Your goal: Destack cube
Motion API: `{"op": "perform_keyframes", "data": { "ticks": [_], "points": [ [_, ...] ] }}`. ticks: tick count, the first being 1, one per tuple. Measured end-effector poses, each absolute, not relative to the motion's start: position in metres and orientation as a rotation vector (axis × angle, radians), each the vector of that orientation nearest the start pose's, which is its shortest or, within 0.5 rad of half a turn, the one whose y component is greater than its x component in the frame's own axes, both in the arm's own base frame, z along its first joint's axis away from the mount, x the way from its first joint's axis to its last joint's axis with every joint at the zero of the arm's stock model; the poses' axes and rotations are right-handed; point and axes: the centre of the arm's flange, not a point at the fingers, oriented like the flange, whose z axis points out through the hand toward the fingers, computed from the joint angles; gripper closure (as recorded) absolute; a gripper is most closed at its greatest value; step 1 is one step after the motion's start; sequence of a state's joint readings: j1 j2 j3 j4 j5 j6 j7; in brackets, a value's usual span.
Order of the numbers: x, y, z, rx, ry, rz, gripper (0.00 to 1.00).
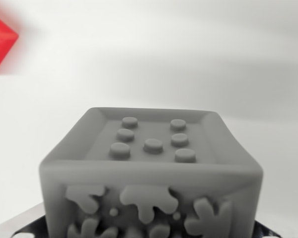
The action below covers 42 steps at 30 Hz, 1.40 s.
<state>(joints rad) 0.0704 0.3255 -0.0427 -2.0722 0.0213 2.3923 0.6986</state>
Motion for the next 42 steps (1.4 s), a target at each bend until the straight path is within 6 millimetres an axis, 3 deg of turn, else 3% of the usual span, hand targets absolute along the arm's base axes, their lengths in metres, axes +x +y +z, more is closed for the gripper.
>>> {"op": "perform_keyframes", "data": {
  "ticks": [42],
  "points": [
    [0.570,-0.058,0.257,-3.082,0.617,0.009,1.00]
  ]
}}
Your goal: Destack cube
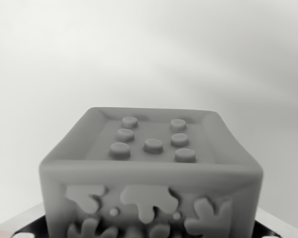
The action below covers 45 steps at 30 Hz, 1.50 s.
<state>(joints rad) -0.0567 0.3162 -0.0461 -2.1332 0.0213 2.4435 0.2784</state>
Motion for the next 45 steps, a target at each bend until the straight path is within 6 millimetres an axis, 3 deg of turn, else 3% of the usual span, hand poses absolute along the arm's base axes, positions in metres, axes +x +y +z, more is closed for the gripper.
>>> {"op": "perform_keyframes", "data": {
  "ticks": [45],
  "points": [
    [0.551,-0.136,0.244,-3.139,0.156,0.007,1.00]
  ]
}}
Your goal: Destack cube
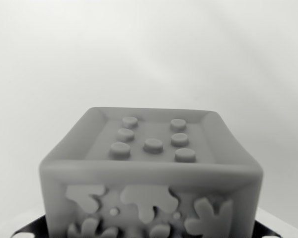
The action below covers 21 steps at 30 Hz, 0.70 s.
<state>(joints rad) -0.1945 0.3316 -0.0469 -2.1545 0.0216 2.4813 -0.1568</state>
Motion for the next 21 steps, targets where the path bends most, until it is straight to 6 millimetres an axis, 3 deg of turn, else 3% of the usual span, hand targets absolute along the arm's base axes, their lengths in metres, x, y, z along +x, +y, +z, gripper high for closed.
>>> {"op": "perform_keyframes", "data": {
  "ticks": [13,21],
  "points": [
    [0.546,-0.155,0.239,-3.143,0.045,0.006,1.00],
    [0.546,-0.155,0.210,-3.143,0.038,0.014,1.00]
  ]
}}
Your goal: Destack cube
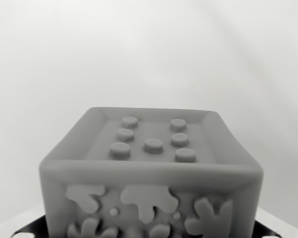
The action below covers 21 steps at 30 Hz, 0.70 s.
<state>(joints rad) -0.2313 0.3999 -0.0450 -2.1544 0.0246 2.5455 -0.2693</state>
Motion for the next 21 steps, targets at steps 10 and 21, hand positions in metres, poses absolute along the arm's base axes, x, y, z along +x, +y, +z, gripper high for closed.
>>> {"op": "perform_keyframes", "data": {
  "ticks": [10,21],
  "points": [
    [0.546,-0.155,0.184,-3.144,0.036,0.011,1.00],
    [0.545,-0.155,0.157,-3.144,0.035,0.012,1.00]
  ]
}}
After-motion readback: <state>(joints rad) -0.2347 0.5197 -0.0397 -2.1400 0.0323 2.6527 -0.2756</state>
